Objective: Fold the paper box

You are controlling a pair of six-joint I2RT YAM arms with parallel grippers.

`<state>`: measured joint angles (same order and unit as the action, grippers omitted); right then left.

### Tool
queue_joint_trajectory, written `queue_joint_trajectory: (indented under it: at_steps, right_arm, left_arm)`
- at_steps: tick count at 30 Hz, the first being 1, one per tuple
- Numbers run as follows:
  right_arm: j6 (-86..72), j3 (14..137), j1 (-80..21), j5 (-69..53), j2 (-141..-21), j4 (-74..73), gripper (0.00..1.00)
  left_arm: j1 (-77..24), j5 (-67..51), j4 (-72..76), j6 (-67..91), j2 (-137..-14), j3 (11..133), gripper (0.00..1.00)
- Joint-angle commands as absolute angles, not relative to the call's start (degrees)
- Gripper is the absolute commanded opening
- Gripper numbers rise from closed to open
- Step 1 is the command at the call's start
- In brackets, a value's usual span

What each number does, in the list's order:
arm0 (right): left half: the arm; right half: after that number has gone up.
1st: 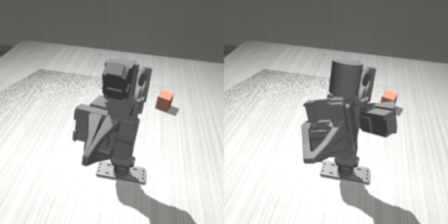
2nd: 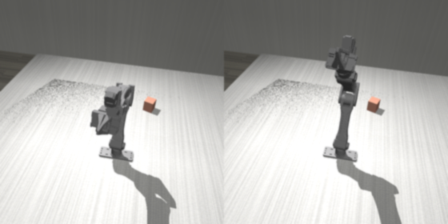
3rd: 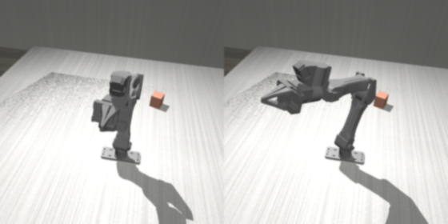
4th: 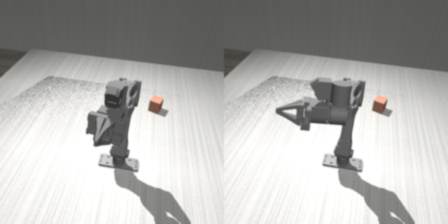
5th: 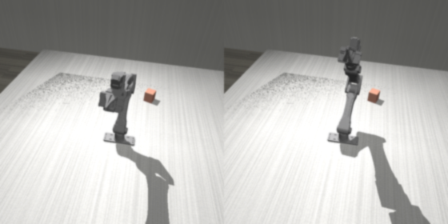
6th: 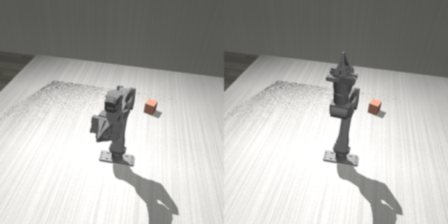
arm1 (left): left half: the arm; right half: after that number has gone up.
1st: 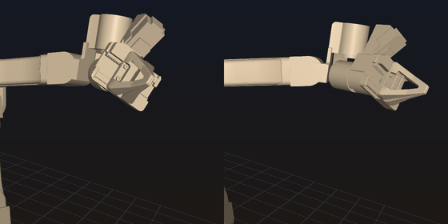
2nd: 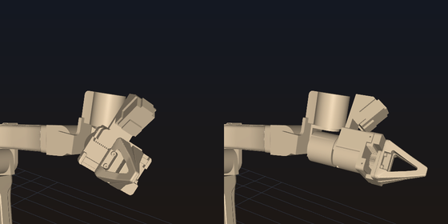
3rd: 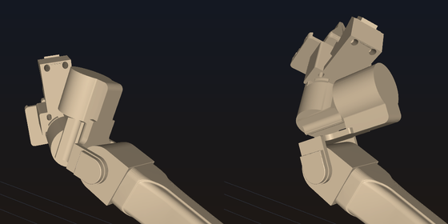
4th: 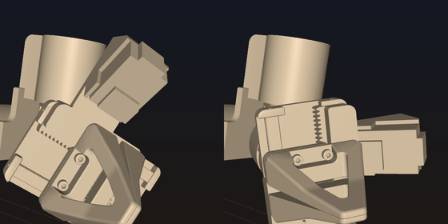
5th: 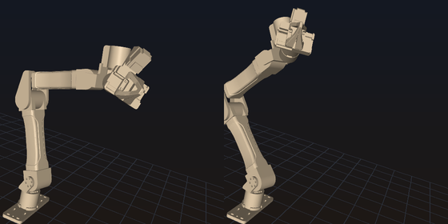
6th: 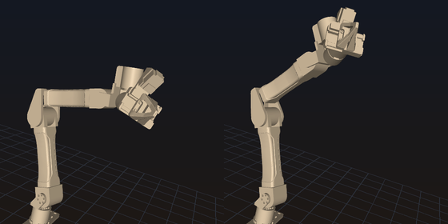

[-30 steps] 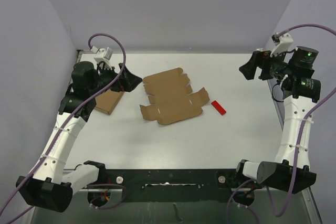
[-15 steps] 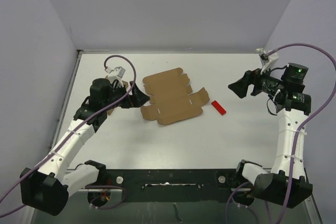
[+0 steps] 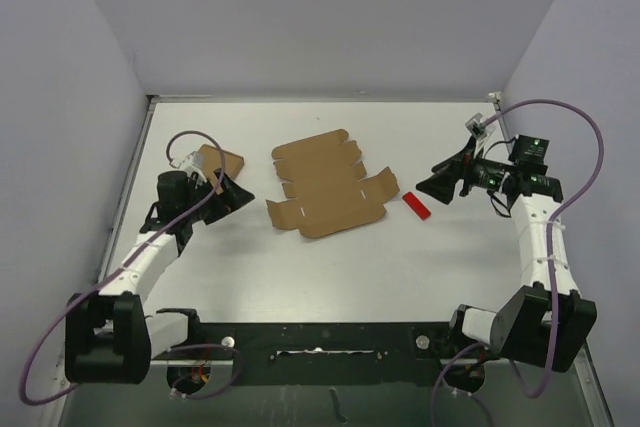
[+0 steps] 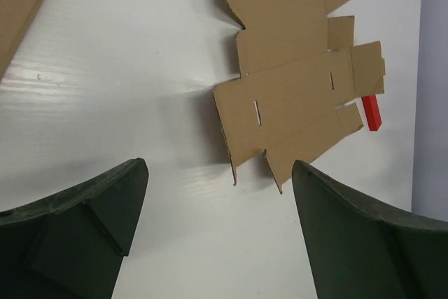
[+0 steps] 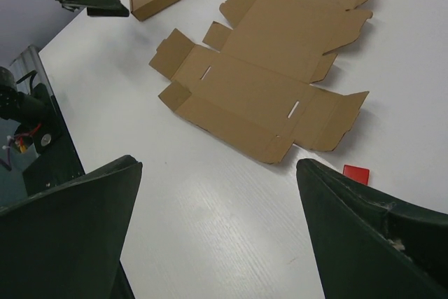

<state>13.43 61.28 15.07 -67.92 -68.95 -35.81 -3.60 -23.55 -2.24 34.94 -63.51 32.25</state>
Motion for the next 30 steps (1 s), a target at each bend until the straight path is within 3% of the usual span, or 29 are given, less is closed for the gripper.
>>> queue_joint_trajectory:
  at_steps: [1,13,22,25,30]
  right_arm:
    - [17.4,59.6,14.1,-70.5,-70.0,-31.4,0.98]
    - [18.8,57.9,10.7,-65.9,-72.7,-30.1,0.98]
    - [19.2,57.9,9.0,-64.0,-73.1,-30.1,0.98]
    - [19.2,58.0,8.8,-63.6,-73.2,-30.3,0.98]
    - [19.4,58.1,8.8,-63.4,-73.0,-30.4,0.98]
  left_arm:
    - [-1.9,-28.9,9.6,38.3,-71.7,35.1,0.82]
    - [-13.0,-14.9,9.8,41.5,-97.5,55.5,0.68]
    - [-13.1,-15.2,9.2,41.6,-109.0,65.3,0.65]
    - [-13.1,-17.0,11.7,42.9,-112.3,66.8,0.52]
    - [-13.2,-18.6,12.8,45.0,-117.3,69.3,0.47]
